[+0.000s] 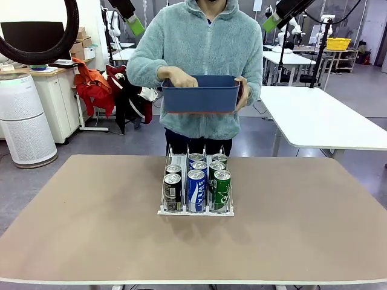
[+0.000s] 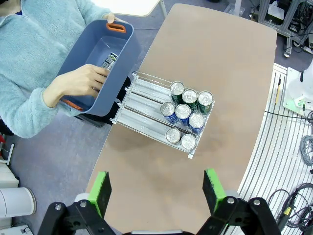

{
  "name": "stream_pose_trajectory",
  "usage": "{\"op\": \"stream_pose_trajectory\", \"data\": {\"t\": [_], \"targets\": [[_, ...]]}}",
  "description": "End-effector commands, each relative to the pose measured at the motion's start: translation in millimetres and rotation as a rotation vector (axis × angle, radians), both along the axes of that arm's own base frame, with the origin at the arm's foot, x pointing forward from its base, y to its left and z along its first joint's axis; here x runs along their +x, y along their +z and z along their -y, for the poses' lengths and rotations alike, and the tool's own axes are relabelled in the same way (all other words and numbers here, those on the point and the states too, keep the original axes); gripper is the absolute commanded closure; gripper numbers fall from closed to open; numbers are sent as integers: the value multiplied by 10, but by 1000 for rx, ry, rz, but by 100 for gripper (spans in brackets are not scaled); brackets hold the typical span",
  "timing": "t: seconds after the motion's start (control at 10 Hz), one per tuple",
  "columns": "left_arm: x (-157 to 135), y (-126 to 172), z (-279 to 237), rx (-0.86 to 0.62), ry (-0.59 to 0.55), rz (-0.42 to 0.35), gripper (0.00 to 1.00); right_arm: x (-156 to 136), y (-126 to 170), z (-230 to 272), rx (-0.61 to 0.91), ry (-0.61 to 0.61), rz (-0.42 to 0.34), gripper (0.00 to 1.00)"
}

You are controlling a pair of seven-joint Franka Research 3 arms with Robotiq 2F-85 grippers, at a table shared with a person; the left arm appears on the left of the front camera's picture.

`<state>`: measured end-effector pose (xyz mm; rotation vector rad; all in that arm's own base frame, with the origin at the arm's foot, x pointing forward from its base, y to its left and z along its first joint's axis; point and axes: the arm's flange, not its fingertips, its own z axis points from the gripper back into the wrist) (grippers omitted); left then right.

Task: Fill the beverage cans into the dispenser.
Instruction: Pick up the Pepsi coke handed by the human.

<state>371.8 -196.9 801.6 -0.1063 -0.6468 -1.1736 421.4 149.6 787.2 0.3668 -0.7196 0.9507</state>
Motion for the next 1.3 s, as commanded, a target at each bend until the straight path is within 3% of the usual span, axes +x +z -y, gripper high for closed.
{"op": "stream_pose_trajectory", "data": {"t": [0.0, 0.4, 0.5, 0.6, 1.2], "targets": [[-6, -17, -25, 12, -1, -4, 0, -121, 103, -6, -13, -54, -15, 1], [-6, -17, -25, 12, -1, -4, 0, -223, 371, -21, -56, -132, -18, 1], [-6, -17, -25, 12, -1, -4, 0, -87, 220, -47, -88, -161, -51, 1], [-6, -17, -25, 12, -1, -4, 0, -228, 352, 2, -37, -104, 4, 1], [-6, -17, -25, 12, -1, -4, 0, -228, 352, 2, -37, -104, 4, 1]]}}
